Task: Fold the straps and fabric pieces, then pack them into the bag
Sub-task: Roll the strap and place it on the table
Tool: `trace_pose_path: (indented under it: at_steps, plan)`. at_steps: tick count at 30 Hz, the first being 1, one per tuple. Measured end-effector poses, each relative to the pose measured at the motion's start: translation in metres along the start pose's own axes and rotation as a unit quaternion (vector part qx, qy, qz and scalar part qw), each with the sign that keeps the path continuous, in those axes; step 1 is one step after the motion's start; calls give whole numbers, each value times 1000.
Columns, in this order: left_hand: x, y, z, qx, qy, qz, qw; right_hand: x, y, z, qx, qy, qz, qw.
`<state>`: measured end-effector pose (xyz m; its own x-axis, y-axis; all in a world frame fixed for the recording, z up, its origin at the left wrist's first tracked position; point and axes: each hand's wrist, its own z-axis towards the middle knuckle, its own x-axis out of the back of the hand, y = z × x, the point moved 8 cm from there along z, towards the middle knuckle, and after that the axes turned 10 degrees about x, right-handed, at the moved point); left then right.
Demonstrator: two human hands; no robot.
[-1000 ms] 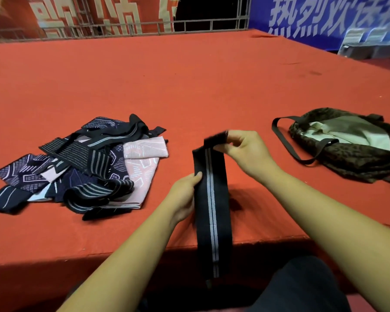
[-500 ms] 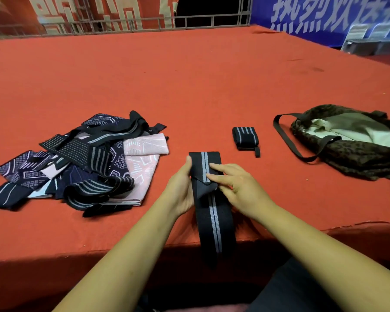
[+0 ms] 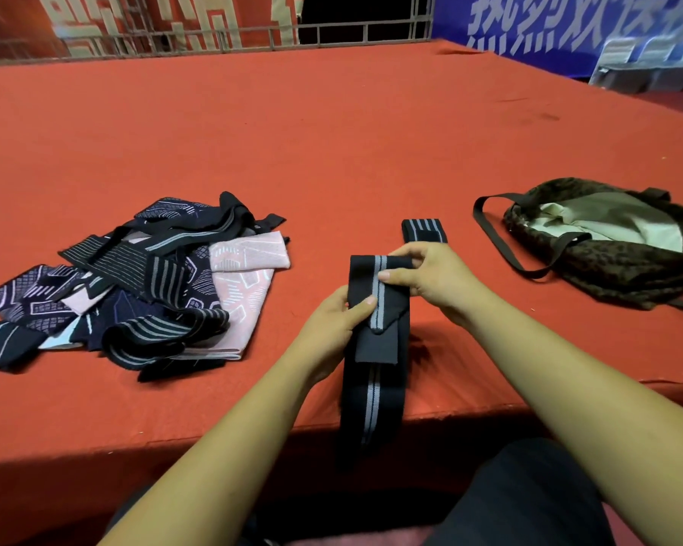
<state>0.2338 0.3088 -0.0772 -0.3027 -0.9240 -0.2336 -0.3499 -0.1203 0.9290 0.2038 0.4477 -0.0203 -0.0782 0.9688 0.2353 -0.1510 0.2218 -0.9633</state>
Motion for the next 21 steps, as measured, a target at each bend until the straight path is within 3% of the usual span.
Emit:
trace_pose_path:
  at_steps: [5,12,15,21]
  plan:
    - [-2,-20,-6,60,-54,-11,997,6,-35,11,96,41,-8,995]
    - [31,-25,4,108,114,-80,984,-6,-60,-5,171,34,19,984]
    - [41,-25,6,124,144,-129,973,-16,-51,-20,178,11,17,984]
    - [36,-13,7,128,83,-281,947,-38,5,-43,108,-32,-19,993]
